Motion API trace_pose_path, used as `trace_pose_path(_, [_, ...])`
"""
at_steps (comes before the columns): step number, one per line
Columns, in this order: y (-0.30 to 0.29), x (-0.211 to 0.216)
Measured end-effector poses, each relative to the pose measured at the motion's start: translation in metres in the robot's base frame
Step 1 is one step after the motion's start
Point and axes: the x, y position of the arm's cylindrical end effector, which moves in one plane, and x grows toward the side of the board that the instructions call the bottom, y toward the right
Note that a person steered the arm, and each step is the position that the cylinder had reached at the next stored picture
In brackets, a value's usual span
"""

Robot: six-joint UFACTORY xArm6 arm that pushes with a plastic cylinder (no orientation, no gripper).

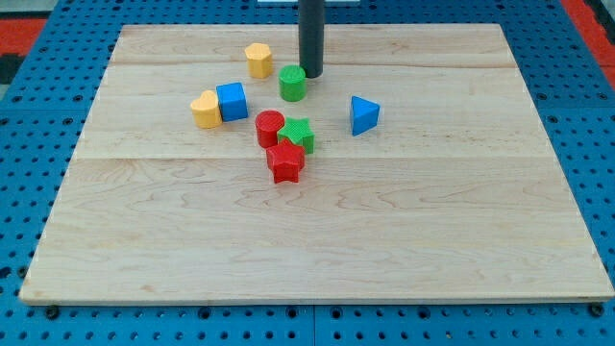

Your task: Push the green circle into the red circle

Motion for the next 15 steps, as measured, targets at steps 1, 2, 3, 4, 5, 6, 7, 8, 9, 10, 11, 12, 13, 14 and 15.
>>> trace_pose_path(1, [0.000,-0.009])
trace_pose_path(2, [-0.011,-0.014])
trace_pose_path(3, [-0.016,-0.007])
trace_pose_path(4, [-0.020,-0.004])
trace_pose_path(5, [-0.020,0.031])
trace_pose_path(6, [-0.019,0.086])
trace_pose_path(7, [-0.017,0.119])
trace_pose_path(8, [-0.017,0.106])
trace_pose_path(9, [-0.011,0.040])
trace_pose_path(10, [-0.009,-0.038])
trace_pose_path(11, [-0.012,-0.069])
trace_pose_path(12, [-0.052,-0.069])
trace_pose_path(13, [-0.101,-0.069])
trace_pose_path(14, [-0.147,-0.069])
trace_pose_path(15, [-0.187,-0.053])
